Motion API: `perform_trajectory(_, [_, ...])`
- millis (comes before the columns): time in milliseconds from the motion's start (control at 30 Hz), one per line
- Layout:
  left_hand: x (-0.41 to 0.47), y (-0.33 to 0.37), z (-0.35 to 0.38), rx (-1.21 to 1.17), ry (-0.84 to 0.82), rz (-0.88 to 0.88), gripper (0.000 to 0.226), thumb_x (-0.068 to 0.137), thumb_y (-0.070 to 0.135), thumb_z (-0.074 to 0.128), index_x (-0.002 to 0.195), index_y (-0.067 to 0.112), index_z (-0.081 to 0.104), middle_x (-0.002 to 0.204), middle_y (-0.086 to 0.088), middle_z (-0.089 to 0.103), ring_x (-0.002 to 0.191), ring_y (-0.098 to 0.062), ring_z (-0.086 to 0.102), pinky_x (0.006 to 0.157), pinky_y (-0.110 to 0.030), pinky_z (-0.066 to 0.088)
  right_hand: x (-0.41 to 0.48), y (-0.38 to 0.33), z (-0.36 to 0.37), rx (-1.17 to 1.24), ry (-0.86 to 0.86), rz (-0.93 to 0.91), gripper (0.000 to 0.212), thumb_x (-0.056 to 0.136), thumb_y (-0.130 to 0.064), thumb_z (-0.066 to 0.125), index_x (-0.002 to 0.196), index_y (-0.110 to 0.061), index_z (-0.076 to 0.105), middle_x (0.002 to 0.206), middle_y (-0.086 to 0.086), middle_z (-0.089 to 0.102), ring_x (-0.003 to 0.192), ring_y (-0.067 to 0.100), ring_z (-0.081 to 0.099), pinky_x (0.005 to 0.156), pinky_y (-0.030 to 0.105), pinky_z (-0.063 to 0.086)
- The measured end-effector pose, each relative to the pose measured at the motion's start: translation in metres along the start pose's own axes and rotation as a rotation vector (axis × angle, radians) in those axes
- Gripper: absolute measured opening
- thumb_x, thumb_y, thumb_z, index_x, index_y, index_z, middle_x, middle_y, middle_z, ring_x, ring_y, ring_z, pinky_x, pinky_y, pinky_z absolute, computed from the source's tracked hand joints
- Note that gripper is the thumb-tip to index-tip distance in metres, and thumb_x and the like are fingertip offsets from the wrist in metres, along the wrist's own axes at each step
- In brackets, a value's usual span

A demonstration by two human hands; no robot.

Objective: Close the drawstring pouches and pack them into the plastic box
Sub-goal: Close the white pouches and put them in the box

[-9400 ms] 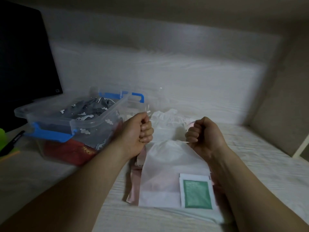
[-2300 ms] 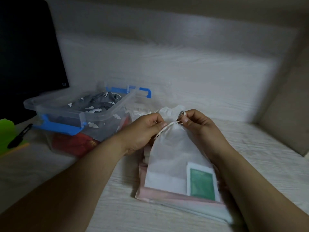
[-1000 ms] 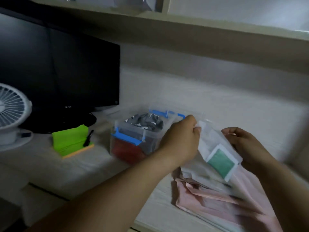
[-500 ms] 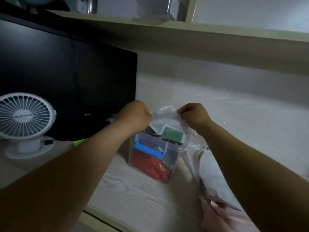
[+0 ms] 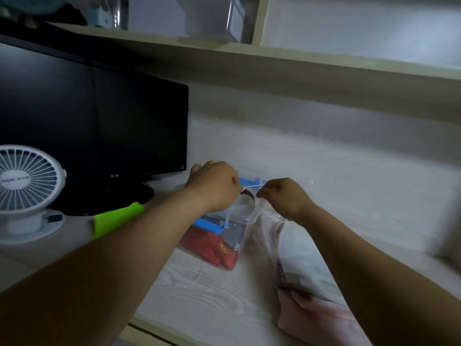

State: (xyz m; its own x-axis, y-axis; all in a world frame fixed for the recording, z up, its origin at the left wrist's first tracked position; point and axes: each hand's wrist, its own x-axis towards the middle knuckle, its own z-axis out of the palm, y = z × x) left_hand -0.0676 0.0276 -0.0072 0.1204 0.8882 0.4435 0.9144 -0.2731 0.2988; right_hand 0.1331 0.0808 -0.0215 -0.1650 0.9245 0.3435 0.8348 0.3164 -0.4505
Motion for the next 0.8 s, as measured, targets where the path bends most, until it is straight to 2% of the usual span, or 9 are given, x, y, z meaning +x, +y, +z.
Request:
perform_trajectory(67, [0.003,0.015,0.004,-0.031,0.003,0.043,0.026,0.099,0.028,0.048,0.084,0.03,0.068,0.101,0.006,0.066,0.1,-0.021,0.058,0.092,-0.039,0.039,-0.012,0.009,-0.004,0.067,0.049,-0.026,0.023,0.096,-0.03,0.06,0.101,-0.019,0.08,0.105,0.003,0.076,0.096,0.023,0.068,0.09,0.037,0.053])
perform_trajectory(167, [0.006,0.038,0.01,-0.043,0.04,0.093,0.023,0.101,0.032,0.05,0.099,0.03,0.073,0.113,0.004,0.065,0.107,-0.021,0.057,0.094,-0.039,0.04,-0.026,0.018,-0.013,0.099,0.138,-0.062,0.024,0.098,-0.031,0.059,0.109,-0.021,0.079,0.119,-0.002,0.073,0.109,0.018,0.065,0.095,0.032,0.05])
perform_trajectory(300, [0.01,0.073,0.021,-0.076,0.039,0.147,0.022,0.103,0.03,0.049,0.099,0.028,0.071,0.114,0.001,0.062,0.111,-0.023,0.056,0.1,-0.042,0.044,-0.039,0.039,-0.028,0.159,0.18,-0.026,0.022,0.099,-0.027,0.06,0.102,-0.017,0.079,0.105,0.0,0.076,0.099,0.017,0.068,0.081,0.027,0.05])
perform_trajectory(433, [0.011,0.108,0.051,-0.25,-0.018,0.181,0.016,0.1,0.021,0.05,0.105,0.022,0.065,0.112,-0.001,0.062,0.106,-0.023,0.058,0.092,-0.038,0.049,-0.055,0.08,-0.038,0.24,0.221,0.062,0.02,0.099,-0.028,0.06,0.102,-0.023,0.079,0.1,-0.008,0.076,0.094,0.009,0.069,0.083,0.029,0.053])
perform_trajectory(533, [0.01,0.122,0.089,-0.34,-0.112,0.116,0.017,0.098,0.021,0.049,0.113,0.022,0.057,0.115,-0.003,0.065,0.101,-0.025,0.062,0.088,-0.035,0.052,-0.07,0.119,-0.035,0.298,0.293,0.199,0.016,0.097,-0.025,0.062,0.093,-0.025,0.079,0.095,-0.011,0.076,0.092,0.009,0.069,0.08,0.029,0.052])
perform_trajectory(633, [0.009,0.119,0.129,-0.313,-0.164,0.002,0.007,0.098,0.026,0.049,0.104,0.023,0.05,0.115,-0.005,0.061,0.099,-0.028,0.058,0.085,-0.04,0.05,-0.087,0.158,-0.032,0.266,0.357,0.337,0.017,0.095,-0.022,0.063,0.087,-0.019,0.077,0.086,-0.003,0.076,0.086,0.025,0.071,0.078,0.036,0.054])
perform_trajectory(667, [0.01,0.114,0.141,-0.286,-0.165,-0.054,0.014,0.097,0.03,0.051,0.107,0.021,0.051,0.12,-0.007,0.06,0.105,-0.031,0.058,0.089,-0.043,0.05,-0.092,0.168,-0.031,0.254,0.363,0.365,0.017,0.094,-0.022,0.062,0.084,-0.017,0.076,0.082,0.0,0.075,0.084,0.028,0.071,0.075,0.037,0.055])
perform_trajectory(733, [0.01,0.106,0.159,-0.246,-0.179,-0.165,0.034,0.093,0.039,0.052,0.119,0.018,0.052,0.128,-0.011,0.059,0.114,-0.036,0.058,0.097,-0.047,0.051,-0.1,0.182,-0.028,0.233,0.327,0.417,0.02,0.091,-0.018,0.06,0.079,-0.01,0.074,0.076,0.005,0.074,0.075,0.028,0.07,0.062,0.028,0.053])
perform_trajectory(800, [0.009,0.098,0.173,-0.254,-0.183,-0.215,0.038,0.093,0.042,0.054,0.12,0.016,0.054,0.126,-0.012,0.063,0.113,-0.037,0.059,0.096,-0.044,0.052,-0.104,0.188,-0.022,0.212,0.249,0.427,0.024,0.091,-0.017,0.058,0.076,-0.005,0.073,0.071,0.008,0.074,0.069,0.027,0.071,0.056,0.025,0.052])
